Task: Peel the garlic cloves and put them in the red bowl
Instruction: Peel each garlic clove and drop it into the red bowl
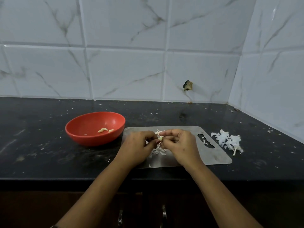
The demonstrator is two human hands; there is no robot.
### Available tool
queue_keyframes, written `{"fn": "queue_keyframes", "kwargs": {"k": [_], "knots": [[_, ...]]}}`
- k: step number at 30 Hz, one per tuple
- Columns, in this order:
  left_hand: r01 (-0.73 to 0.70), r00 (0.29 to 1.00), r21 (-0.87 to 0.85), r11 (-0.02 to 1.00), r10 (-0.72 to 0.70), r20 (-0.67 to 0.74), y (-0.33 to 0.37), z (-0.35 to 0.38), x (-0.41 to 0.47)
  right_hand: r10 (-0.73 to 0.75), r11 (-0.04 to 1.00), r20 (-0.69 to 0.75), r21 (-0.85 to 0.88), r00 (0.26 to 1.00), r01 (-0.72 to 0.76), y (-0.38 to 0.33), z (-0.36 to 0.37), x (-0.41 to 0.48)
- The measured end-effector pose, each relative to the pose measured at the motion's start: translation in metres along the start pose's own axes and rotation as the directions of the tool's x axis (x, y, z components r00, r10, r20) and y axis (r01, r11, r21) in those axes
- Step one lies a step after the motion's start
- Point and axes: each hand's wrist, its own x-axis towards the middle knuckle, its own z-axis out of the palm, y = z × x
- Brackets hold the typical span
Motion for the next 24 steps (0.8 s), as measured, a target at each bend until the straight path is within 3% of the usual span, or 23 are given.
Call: {"fn": "queue_keyframes", "kwargs": {"k": [4,10,15,24], "knots": [[0.017,0.993,-0.018,1.0,-0.019,-0.112,0.002,-0.001,0.0,-0.002,1.0,0.019,0.016,1.0,0.002,-0.002,0.0,-0.002],[-0.026,0.987,-0.005,1.0,0.025,-0.159,0.005,-0.002,-0.002,0.036,0.994,0.032,0.1,0.999,-0.039,-0.003,0.0,-0.001],[-0.011,0.989,-0.124,0.992,-0.008,-0.146,0.008,-0.001,-0.001,0.066,0.977,0.028,0.2,0.997,-0.07,0.0,0.001,0.0],[0.034,0.987,-0.272,0.962,-0.075,-0.142,0.015,-0.005,-0.003,0.007,0.974,0.002,0.228,1.0,-0.007,0.001,0.0,0.002]]}}
